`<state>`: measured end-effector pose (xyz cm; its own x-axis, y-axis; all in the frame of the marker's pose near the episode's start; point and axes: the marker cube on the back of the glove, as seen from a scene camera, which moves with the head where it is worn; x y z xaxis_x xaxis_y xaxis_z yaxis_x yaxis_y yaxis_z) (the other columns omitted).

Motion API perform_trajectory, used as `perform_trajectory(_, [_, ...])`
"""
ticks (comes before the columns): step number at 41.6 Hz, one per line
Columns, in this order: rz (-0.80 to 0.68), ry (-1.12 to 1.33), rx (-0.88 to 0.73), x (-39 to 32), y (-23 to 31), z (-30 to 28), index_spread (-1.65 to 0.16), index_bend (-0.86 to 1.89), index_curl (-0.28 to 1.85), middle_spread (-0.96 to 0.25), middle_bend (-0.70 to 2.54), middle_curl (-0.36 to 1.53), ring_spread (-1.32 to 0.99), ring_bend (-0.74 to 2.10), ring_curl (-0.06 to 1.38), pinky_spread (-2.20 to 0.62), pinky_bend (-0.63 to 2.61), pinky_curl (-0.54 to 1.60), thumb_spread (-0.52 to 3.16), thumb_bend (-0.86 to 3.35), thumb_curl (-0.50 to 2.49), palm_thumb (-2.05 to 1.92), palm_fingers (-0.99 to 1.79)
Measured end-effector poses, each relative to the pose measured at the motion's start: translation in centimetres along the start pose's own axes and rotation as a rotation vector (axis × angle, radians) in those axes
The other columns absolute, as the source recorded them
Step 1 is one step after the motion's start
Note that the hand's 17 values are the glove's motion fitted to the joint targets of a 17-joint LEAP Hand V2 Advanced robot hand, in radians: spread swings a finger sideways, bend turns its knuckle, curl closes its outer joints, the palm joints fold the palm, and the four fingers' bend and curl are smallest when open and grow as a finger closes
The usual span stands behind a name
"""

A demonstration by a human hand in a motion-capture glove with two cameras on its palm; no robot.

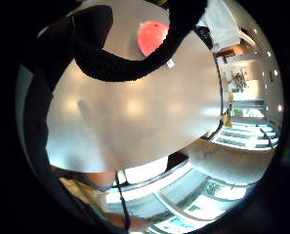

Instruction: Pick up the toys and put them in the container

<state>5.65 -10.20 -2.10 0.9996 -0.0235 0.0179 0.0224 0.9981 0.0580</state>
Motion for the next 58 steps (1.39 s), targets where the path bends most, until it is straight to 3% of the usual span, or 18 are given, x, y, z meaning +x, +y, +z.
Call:
perform_trajectory(6, [0.099,-0.181,0.004,0.7,1.8,0.7,-0.30,0.24,0.49,-0.03,0.15,0.30,-0.07,0.36,0.32,-0.02,0.97,0.33,1.48,0.00,0.29,0.09,-0.03])
perform_trajectory(16, [0.051,0.062,0.005,-2.6,3.0,-1.3,-0.29,0.25,0.50,-0.03,0.16,0.29,-0.06,0.35,0.33,-0.02,0.95,0.33,1.49,0.00,0.29,0.10,-0.02])
perform_trajectory(58, [0.006,-0.062,0.045,-2.3,4.0,-1.3,-0.30,0.26,0.52,-0.03,0.16,0.28,-0.06,0.32,0.35,-0.02,0.93,0.34,1.50,0.00,0.28,0.10,-0.01])
